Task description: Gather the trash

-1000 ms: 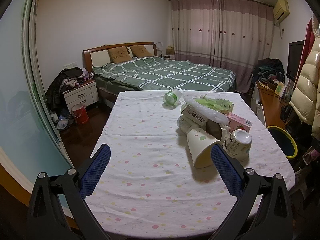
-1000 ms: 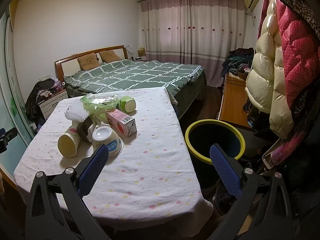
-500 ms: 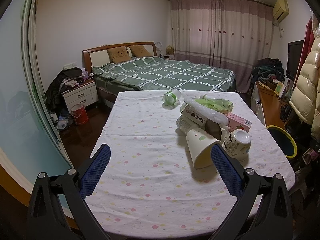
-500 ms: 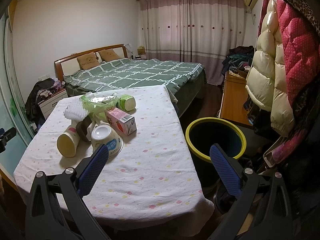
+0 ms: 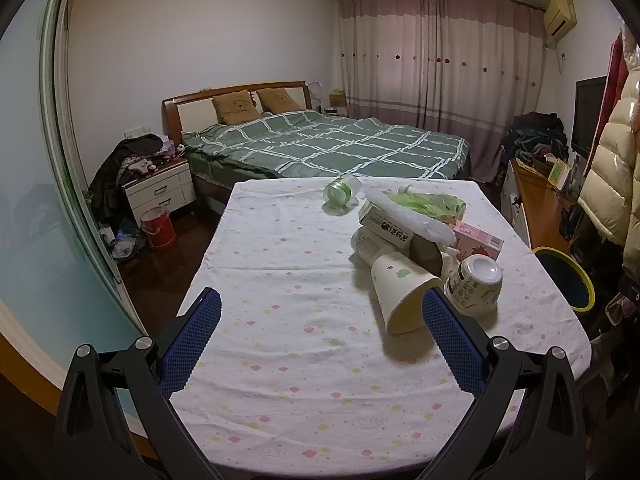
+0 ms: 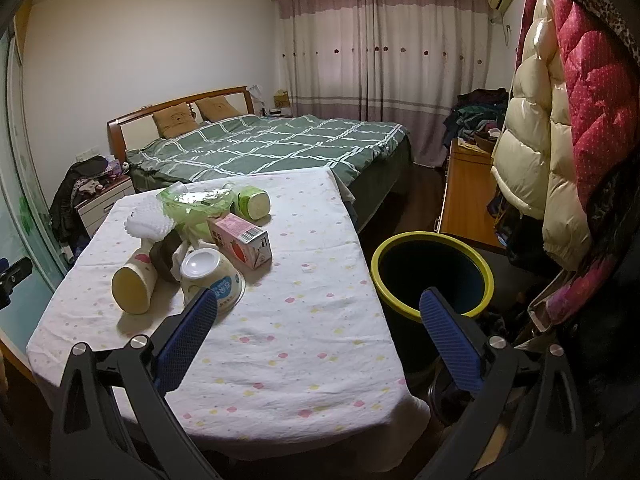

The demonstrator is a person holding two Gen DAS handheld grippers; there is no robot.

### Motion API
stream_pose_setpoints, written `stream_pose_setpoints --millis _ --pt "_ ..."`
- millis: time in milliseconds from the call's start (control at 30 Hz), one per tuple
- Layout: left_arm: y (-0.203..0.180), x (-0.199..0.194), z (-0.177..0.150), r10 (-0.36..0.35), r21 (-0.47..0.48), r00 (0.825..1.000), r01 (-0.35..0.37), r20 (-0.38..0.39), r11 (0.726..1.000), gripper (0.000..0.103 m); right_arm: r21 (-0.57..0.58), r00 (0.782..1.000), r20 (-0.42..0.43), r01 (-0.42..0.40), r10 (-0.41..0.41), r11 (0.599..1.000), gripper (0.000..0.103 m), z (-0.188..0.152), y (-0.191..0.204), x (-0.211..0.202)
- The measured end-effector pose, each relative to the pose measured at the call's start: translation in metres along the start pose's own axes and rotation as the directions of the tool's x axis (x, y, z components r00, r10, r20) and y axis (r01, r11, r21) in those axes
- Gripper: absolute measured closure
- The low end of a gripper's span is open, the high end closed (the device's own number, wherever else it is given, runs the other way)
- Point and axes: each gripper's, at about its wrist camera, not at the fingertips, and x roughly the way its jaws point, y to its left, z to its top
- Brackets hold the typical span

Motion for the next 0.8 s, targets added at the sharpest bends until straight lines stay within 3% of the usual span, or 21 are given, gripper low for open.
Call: stream_pose_setpoints --millis 800 --pt "-0.0009 0.0006 -0.0004 0.001 0.002 1.000 -0.001 -0.002 1.000 0.004 0.003 1.000 -0.003 0.002 -0.002 1.000 0.006 0.0000 -0.0011 0.0017"
